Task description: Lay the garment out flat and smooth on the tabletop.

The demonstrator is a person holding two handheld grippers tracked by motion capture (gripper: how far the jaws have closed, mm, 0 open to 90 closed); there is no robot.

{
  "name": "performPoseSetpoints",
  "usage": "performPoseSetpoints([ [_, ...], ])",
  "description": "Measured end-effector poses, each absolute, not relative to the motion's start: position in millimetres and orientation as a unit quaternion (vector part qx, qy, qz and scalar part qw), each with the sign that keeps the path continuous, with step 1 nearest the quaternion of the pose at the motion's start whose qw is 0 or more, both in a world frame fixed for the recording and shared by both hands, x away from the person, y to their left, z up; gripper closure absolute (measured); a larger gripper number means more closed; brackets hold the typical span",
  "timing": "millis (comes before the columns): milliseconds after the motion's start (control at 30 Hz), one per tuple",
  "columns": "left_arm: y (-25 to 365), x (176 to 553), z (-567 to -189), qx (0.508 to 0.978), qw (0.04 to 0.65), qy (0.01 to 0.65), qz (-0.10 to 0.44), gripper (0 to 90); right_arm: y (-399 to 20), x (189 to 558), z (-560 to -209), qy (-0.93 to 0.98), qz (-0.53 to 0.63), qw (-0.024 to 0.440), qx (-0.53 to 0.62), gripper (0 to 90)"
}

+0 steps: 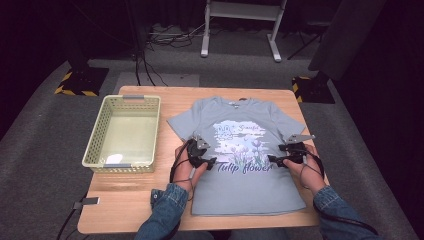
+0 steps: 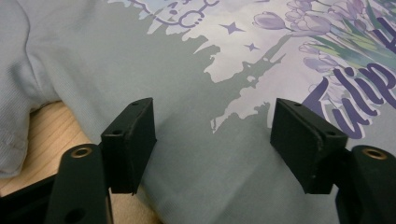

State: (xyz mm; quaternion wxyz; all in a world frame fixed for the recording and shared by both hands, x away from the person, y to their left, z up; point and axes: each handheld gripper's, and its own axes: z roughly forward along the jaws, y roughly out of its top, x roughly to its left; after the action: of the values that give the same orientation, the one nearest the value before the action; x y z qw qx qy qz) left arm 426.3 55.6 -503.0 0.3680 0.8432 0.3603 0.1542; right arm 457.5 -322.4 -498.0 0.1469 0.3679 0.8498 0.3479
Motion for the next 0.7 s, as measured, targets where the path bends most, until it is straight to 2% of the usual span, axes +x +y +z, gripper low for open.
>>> performPoseSetpoints([
  [700,69.5,381.2,-472.0,0.847,0.362,0.350,0.169,25.3,-327.4,422.7,-459.3,0.843,0.375,0.169,0.347,26.8],
])
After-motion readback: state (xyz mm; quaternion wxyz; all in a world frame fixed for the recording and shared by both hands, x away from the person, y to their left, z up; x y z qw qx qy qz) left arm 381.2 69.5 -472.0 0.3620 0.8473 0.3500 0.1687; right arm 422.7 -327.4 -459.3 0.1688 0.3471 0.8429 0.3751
